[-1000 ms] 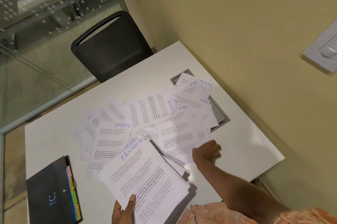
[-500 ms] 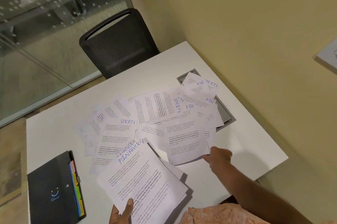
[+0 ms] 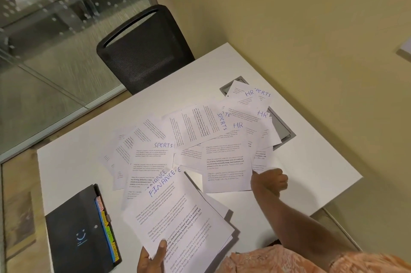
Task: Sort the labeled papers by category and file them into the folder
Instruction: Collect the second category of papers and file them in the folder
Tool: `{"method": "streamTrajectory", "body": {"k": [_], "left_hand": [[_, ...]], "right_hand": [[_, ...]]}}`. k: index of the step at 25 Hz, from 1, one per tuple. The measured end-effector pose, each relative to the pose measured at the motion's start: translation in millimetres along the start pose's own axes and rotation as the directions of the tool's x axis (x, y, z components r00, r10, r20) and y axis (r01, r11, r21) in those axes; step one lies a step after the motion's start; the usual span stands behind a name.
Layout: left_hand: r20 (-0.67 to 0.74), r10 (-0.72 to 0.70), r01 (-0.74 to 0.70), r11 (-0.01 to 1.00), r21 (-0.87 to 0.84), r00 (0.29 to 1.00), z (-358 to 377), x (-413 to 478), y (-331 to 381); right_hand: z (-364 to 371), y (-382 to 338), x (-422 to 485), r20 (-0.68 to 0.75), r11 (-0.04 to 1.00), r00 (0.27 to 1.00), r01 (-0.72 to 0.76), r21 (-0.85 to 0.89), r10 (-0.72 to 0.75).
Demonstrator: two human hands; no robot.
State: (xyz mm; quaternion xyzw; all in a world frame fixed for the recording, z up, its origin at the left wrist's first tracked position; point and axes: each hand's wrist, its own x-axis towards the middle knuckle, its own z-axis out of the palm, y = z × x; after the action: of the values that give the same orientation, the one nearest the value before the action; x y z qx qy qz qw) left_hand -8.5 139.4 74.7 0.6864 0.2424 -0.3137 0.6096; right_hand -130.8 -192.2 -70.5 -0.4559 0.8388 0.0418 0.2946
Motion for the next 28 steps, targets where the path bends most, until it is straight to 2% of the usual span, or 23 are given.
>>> {"method": "streamTrajectory", "body": {"k": [5,9,12,16,20,23,27,28], "left_hand": [[-0.006,-0.013,0.013,1.000,0.015,1.000,-12.1,6.2,8.4],[-0.017,-0.031,0.030,0.999,-0.022,0.999,-20.9,11.7,15.8],[-0.019,-0.025,0.025,1.000,-0.015,0.999,-30.1,18.3,19.7],[0.011,-0.009,0.009,1.000,0.001,1.000,-33.5,9.6,32.0],[0.032,-0.030,0.029,0.999,0.023,0.999,-42.1,14.0,31.1],[0.070,0.018,-0.022,0.999,0.045,0.997,-40.4,17.1,34.6],[0.188,0.101,-0.107,0.994,0.026,0.977,-36.2,19.3,43.4],[0.178,0.127,-0.137,0.990,0.043,0.976,-36.1,22.0,45.5]], "right_hand": [[-2.8,-13.0,-7.7,0.036,0.998,0.999,-0.001,0.062,-0.002],[-3.7,-7.2,0.0,0.084,0.979,0.996,-0.007,0.202,-0.010],[-18.7,13.0,14.6,0.097,0.953,0.993,0.039,0.299,-0.071],[-65.5,35.1,19.2,0.012,0.888,0.987,0.139,0.438,-0.161],[-117.0,58.2,17.6,0.004,0.822,0.979,0.167,0.545,-0.202],[-145.2,73.2,19.5,0.013,0.794,0.982,0.146,0.590,-0.191],[-170.3,85.6,12.7,0.046,0.693,0.986,0.079,0.716,-0.160],[-175.3,87.8,9.0,0.057,0.671,0.986,0.064,0.739,-0.157]]}}
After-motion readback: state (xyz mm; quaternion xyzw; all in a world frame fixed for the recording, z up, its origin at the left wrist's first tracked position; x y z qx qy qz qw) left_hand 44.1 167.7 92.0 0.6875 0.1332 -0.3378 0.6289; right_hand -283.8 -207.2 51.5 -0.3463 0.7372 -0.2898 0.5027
